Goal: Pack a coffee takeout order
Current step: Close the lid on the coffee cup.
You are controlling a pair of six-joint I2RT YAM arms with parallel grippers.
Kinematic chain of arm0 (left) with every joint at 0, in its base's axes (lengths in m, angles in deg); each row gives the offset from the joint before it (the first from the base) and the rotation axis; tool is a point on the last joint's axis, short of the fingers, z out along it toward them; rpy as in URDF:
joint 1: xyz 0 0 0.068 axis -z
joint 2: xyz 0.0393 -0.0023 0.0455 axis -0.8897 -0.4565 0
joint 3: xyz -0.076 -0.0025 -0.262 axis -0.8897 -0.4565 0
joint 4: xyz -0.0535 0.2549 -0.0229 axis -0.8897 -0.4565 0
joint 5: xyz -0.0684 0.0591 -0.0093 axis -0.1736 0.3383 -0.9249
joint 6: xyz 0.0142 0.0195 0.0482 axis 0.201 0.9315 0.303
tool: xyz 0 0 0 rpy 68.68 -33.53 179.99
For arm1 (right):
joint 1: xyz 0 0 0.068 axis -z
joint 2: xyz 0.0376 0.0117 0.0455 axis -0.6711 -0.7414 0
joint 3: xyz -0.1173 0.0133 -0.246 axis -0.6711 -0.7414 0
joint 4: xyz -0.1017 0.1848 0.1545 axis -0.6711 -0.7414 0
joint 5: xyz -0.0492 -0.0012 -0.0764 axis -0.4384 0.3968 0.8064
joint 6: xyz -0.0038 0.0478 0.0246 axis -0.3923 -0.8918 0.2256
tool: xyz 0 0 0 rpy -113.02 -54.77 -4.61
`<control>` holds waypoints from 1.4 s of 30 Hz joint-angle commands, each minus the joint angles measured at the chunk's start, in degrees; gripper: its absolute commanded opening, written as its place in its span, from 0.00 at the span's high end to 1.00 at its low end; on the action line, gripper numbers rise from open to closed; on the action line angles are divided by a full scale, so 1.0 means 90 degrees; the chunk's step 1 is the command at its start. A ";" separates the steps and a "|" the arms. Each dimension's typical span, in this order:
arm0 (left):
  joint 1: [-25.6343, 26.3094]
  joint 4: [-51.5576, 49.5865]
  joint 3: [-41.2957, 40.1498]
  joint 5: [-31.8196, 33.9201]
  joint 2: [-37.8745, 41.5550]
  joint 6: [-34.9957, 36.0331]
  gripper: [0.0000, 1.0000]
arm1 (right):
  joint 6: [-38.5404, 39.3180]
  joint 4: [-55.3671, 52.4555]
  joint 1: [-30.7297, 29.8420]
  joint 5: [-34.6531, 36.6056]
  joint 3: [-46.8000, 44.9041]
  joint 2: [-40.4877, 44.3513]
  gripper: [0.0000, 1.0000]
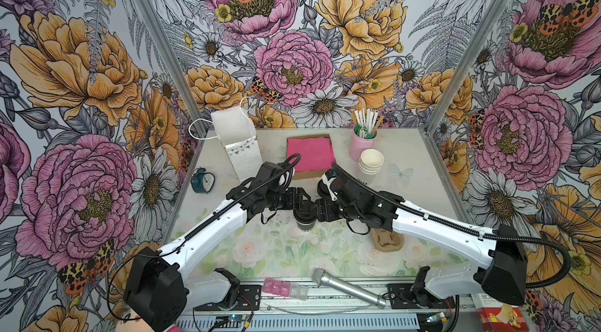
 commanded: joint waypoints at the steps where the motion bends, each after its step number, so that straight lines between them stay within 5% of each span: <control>1: 0.0008 0.0241 -0.0121 0.0216 -0.0119 0.0095 0.24 | -0.0342 0.0551 -0.0065 0.0220 -0.0127 -0.0146 0.26; 42: 0.0613 0.1577 -0.1909 0.1045 0.0392 -0.1740 0.50 | -0.1261 0.1710 -0.0104 -0.0298 -0.1151 -0.1002 0.47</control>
